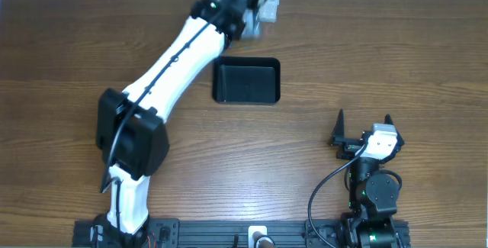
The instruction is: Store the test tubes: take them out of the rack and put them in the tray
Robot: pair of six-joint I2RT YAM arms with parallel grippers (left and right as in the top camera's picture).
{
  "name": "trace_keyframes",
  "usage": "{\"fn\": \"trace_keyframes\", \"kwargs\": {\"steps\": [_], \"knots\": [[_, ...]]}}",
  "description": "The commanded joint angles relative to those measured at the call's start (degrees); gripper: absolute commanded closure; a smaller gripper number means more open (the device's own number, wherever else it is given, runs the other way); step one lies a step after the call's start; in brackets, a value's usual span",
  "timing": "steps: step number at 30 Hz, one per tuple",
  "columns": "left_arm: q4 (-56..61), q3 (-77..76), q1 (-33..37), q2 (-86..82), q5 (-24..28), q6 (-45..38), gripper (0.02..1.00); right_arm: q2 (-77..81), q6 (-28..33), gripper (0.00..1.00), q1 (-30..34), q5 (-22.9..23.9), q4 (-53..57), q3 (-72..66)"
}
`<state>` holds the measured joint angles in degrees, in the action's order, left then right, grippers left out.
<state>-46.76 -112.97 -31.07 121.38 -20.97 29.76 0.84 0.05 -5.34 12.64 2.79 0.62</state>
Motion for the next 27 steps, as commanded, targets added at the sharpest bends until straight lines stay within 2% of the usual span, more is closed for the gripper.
{"fn": "trace_keyframes", "kwargs": {"steps": [1, 14, 23, 27], "knots": [[7.1, -2.4, 0.1, -2.3, -4.5, -7.8, 0.02, -0.5, 0.2, 0.007, 0.2, 0.7, 0.0, -0.3], [19.6, -2.4, 1.5, 9.9, -5.9, -10.5, 0.023, -0.5, 0.2, 0.009, 0.2, 0.7, 0.0, -0.3], [22.3, -2.5, 3.0, 11.6, -5.7, -10.5, 0.027, -0.5, 0.2, 0.009, 0.2, 0.7, 0.0, -0.3], [23.3, -3.5, 3.8, 13.0, -4.0, -11.8, 0.029, -0.5, 0.2, 0.009, 0.2, 0.7, 0.0, -0.3]]}}
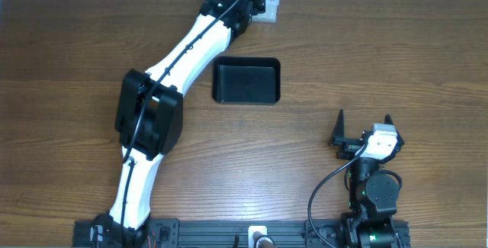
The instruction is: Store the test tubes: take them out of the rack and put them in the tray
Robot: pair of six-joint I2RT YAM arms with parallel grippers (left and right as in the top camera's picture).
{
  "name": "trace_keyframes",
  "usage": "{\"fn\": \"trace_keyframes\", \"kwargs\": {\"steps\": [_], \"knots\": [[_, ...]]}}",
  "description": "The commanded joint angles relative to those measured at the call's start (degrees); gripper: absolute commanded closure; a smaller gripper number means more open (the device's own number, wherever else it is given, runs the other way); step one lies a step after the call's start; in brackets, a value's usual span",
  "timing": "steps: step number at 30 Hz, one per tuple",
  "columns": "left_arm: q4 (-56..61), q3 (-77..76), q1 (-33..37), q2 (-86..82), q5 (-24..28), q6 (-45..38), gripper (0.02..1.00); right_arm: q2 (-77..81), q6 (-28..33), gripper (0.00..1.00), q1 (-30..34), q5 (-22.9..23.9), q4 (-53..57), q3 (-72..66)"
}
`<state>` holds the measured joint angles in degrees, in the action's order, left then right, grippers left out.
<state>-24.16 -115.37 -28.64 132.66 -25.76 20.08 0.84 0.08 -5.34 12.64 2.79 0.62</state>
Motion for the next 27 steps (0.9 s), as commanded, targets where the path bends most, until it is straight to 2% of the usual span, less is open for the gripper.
{"fn": "trace_keyframes", "kwargs": {"steps": [1, 15, 27], "knots": [[0.8, -1.5, 1.6, 2.1, 1.2, -2.1, 0.029, -0.5, 0.2, 0.007, 0.2, 0.7, 0.0, -0.3], [3.8, -3.0, 1.9, 5.4, 4.0, -3.4, 0.051, -0.5, 0.2, 0.007, 0.2, 0.7, 0.0, -0.3], [4.7, -4.2, 1.9, 6.8, 6.6, -3.4, 0.299, -0.5, 0.2, 0.007, 0.2, 0.7, 0.0, -0.3]]}}
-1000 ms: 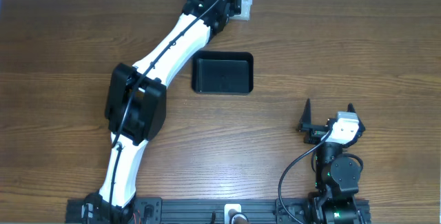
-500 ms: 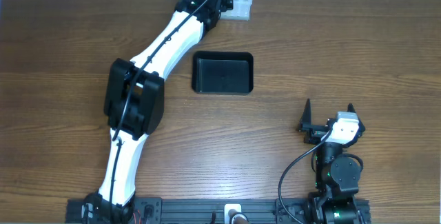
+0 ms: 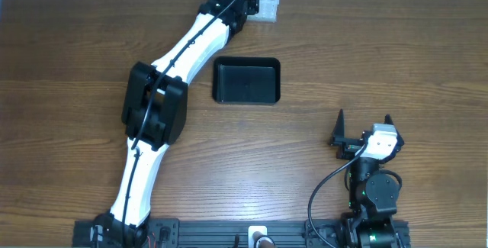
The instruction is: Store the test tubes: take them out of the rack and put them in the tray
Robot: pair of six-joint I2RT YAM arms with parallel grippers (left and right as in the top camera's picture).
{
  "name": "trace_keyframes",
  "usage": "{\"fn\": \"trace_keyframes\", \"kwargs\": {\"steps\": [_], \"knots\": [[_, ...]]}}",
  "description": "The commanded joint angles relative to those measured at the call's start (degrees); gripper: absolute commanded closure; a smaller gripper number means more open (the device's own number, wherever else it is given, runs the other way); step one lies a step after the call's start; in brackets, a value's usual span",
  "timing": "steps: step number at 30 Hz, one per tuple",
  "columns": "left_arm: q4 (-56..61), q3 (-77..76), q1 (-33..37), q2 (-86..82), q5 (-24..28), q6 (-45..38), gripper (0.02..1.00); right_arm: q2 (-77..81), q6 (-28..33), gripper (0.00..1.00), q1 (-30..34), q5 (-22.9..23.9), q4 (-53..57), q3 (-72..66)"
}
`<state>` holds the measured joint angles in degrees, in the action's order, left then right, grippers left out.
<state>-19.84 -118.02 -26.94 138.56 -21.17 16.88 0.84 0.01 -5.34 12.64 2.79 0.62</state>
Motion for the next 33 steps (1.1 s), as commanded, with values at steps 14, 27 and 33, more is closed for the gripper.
{"fn": "trace_keyframes", "kwargs": {"steps": [14, 27, 33], "knots": [[1.6, -1.6, 0.1, 0.8, 4.2, -0.2, 0.599, -0.5, 0.3, 0.007, 0.2, 0.7, 0.0, -0.3], [1.6, -1.6, 0.1, 0.5, 4.3, -0.2, 0.794, -0.5, 0.3, 0.007, 0.2, 0.7, 0.0, -0.3], [1.6, -1.6, 0.1, 0.3, 4.3, -0.2, 0.836, -0.5, 0.3, 0.009, 0.2, 0.7, 0.0, -0.3]]}}
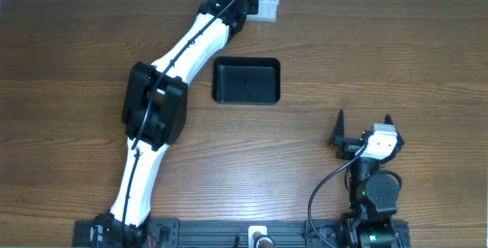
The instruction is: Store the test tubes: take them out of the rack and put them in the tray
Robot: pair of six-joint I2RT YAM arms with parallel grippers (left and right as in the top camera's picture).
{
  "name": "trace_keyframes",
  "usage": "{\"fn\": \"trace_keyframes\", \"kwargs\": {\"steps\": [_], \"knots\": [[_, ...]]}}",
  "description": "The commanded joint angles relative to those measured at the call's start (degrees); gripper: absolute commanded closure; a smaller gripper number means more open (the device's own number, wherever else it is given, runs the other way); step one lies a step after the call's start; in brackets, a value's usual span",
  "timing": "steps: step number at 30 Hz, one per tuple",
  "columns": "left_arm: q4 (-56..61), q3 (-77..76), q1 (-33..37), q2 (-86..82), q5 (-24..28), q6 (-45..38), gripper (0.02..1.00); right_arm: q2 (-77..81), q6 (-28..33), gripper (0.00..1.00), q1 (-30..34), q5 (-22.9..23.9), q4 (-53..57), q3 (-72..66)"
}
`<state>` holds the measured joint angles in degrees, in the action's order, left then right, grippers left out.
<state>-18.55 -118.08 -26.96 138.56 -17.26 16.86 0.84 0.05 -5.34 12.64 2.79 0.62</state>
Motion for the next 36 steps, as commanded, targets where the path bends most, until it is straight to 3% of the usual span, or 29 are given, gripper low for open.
{"fn": "trace_keyframes", "kwargs": {"steps": [1, 11, 21, 25, 28, 32, 36], "knots": [[0.3, -1.5, 0.1, 0.2, 0.3, -0.2, 0.842, -0.5, 0.2, 0.007, 0.2, 0.7, 0.0, -0.3], [0.3, -1.5, 0.1, -4.7, 0.1, -3.5, 0.873, -0.5, 0.2, 0.009, 0.2, 0.7, 0.0, -0.3], [-0.3, -1.5, 0.1, -20.6, -0.5, -7.5, 0.897, -0.5, 0.2, 0.009, 0.2, 0.7, 0.0, -0.3], [-5.5, -1.5, -0.1, -25.9, 2.0, -7.2, 0.921, -0.5, 0.2, 0.009, 0.2, 0.7, 0.0, -0.3], [-15.0, -1.5, -0.9, -27.5, 1.7, -2.8, 0.941, -0.5, 0.2, 0.007, 0.2, 0.7, 0.0, -0.3], [-31.5, -0.5, -2.0, -26.1, 0.7, 11.3, 0.976, -0.5, 0.2, 0.007, 0.2, 0.7, 0.0, -0.3], [-37.0, 3.1, -2.8, -23.4, 0.8, 17.4, 0.978, -0.5, 0.2, 0.007, 0.2, 0.7, 0.0, -0.3]]}}
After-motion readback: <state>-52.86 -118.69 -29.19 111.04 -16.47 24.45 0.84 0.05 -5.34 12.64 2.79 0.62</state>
